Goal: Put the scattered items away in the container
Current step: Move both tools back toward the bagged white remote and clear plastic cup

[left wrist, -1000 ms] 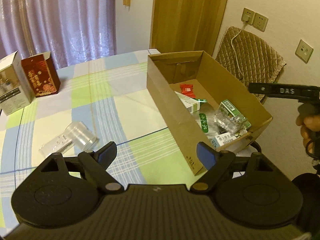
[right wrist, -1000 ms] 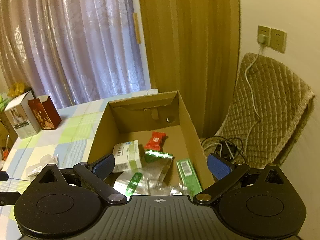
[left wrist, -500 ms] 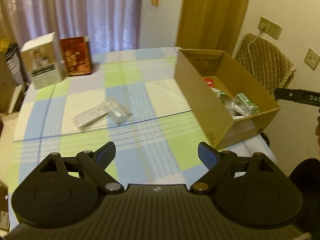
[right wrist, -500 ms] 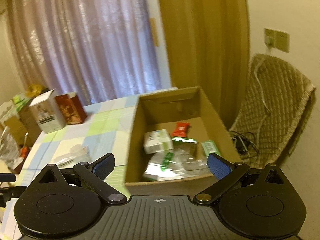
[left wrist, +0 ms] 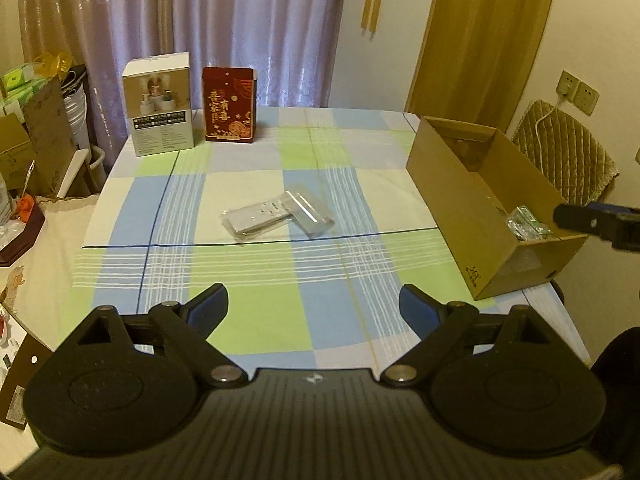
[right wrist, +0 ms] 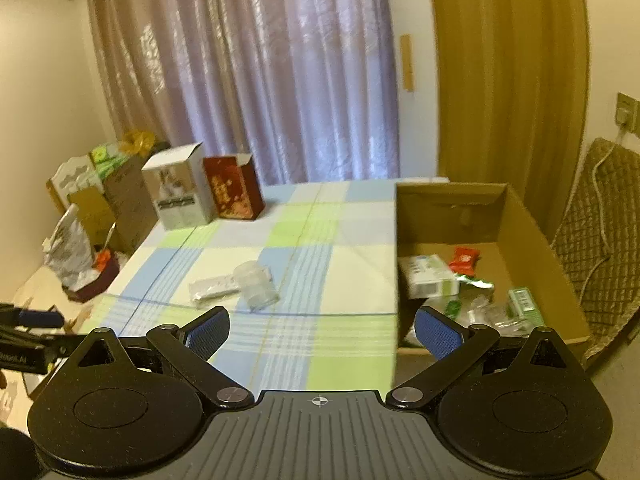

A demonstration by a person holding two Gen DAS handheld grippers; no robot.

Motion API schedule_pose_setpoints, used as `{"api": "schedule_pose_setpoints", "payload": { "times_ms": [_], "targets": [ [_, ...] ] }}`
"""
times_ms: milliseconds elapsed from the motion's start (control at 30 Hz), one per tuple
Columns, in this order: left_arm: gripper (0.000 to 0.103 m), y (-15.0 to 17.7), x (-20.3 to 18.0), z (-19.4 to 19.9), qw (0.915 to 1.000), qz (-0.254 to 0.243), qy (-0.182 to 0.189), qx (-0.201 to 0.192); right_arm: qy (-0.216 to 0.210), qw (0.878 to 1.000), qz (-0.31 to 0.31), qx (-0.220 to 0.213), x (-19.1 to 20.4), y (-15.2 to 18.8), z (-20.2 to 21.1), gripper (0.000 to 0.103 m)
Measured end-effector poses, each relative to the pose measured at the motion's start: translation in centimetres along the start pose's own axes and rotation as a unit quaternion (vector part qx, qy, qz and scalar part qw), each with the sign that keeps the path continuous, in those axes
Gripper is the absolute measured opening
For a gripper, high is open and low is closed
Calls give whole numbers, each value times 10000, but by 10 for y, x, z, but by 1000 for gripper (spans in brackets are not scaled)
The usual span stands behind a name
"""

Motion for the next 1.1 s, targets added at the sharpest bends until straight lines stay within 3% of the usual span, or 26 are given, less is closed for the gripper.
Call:
{"api": "schedule_pose_setpoints", "payload": {
  "times_ms": [267,533,767,1100],
  "targets": [
    [90,-2,18,-17,9999,-15,-73,69,-155,9990,342,229,23,3,-26,103],
    [90,-22,37,-58,9979,-581,-202,205,-380,9957,727,431,43,-5,-69,103],
    [90,-43,62,-120,9930,-1129,-152,307,-545,9916,894,754,52,-6,-146,103],
    [90,-49,84,-216,9779,-2047,105,404,-657,9846,1224,1065,56,1,-256,103]
  ]
}}
Point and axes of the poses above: each gripper's, at about its wrist camera, not at the fingertips, and z roughly against the way its jaws point, x to its left, y to its underside, the point moved 2 cm from there along -z, roughly the way its jaws point, and after that the axes turned 1 degree about x, right-handed, at the moved point
